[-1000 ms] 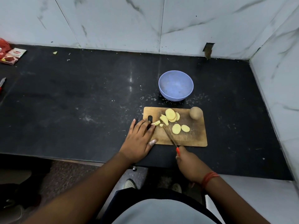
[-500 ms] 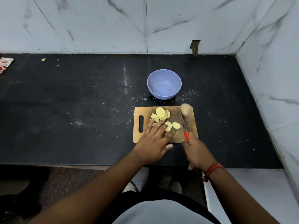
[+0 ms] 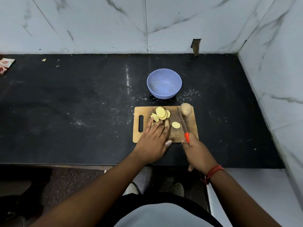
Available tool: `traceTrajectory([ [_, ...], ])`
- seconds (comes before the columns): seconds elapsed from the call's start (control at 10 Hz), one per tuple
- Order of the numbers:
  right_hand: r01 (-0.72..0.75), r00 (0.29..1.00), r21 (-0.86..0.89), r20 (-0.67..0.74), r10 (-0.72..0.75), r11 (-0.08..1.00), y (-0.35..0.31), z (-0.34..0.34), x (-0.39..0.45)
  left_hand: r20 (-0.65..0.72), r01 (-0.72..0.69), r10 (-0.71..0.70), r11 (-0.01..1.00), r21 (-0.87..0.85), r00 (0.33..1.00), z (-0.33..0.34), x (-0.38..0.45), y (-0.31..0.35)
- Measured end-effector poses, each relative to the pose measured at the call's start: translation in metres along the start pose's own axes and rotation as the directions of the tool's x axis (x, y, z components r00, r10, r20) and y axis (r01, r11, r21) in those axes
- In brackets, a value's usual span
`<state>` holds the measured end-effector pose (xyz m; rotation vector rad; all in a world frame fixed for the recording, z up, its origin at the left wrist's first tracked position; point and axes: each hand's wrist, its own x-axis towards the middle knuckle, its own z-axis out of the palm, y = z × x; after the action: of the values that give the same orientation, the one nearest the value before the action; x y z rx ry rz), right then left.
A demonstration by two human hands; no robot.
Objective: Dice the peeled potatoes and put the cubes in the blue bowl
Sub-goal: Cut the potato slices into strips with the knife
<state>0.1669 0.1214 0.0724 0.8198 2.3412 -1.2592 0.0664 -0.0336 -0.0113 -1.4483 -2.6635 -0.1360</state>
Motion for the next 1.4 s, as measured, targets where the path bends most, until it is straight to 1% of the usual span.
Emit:
traceTrajectory([
  [0.1, 0.006, 1.0, -0.002, 0.002, -0.006, 1.0, -0.002, 0.0, 0.0, -0.036, 0.017, -0.019, 0.998, -0.054, 0.999, 0.003, -0.009, 0.003],
  [0.2, -0.008, 1.0, -0.011, 0.014, 0.008, 1.0, -0.002, 0.002, 0.0, -0.048, 0.063, -0.069, 0.991, -0.114, 0.996, 0.006, -0.018, 0.003],
  [0.3, -0.052, 0.997, -0.043, 0.057, 0.054, 0.998, -0.002, 0.004, 0.001, -0.058, 0.06, -0.068, 0.99, -0.128, 0.996, 0.007, -0.023, -0.001],
  [0.4, -0.094, 0.988, -0.109, 0.109, 0.106, 0.99, -0.001, 0.009, -0.001, -0.032, 0.034, -0.036, 0.997, -0.076, 0.999, 0.008, -0.024, -0.007],
  [0.5, -0.087, 0.986, -0.199, 0.124, 0.113, 0.976, 0.0, 0.018, -0.001, 0.013, -0.007, 0.007, 1.0, -0.023, 1.0, 0.009, -0.026, -0.016],
  [0.6, -0.076, 0.986, -0.284, 0.119, 0.114, 0.956, -0.003, 0.025, 0.002, 0.021, -0.051, 0.051, 0.999, -0.014, 0.998, 0.011, -0.029, -0.023],
  [0.8, -0.141, 0.975, -0.338, 0.117, 0.19, 0.93, -0.006, 0.039, 0.013, 0.035, -0.111, 0.111, 0.994, 0.011, 0.993, 0.012, -0.028, -0.033],
  [1.0, -0.025, 0.988, -0.51, 0.12, 0.1, 0.86, -0.011, 0.043, 0.013, 0.065, -0.121, 0.121, 0.993, 0.006, 0.991, 0.019, -0.023, -0.035],
  [1.1, -0.013, 0.988, -0.572, 0.118, 0.098, 0.82, -0.017, 0.044, 0.017, 0.055, -0.139, 0.139, 0.99, 0.001, 0.989, 0.022, -0.023, -0.036],
  [1.3, -0.035, 0.988, -0.589, 0.103, 0.118, 0.807, -0.024, 0.046, 0.02, 0.017, -0.146, 0.146, 0.989, -0.011, 0.989, 0.026, -0.024, -0.037],
  [1.4, -0.059, 0.974, -0.583, 0.143, 0.174, 0.81, -0.022, 0.052, 0.017, 0.023, -0.138, 0.138, 0.99, 0.005, 0.99, 0.025, -0.024, -0.036],
])
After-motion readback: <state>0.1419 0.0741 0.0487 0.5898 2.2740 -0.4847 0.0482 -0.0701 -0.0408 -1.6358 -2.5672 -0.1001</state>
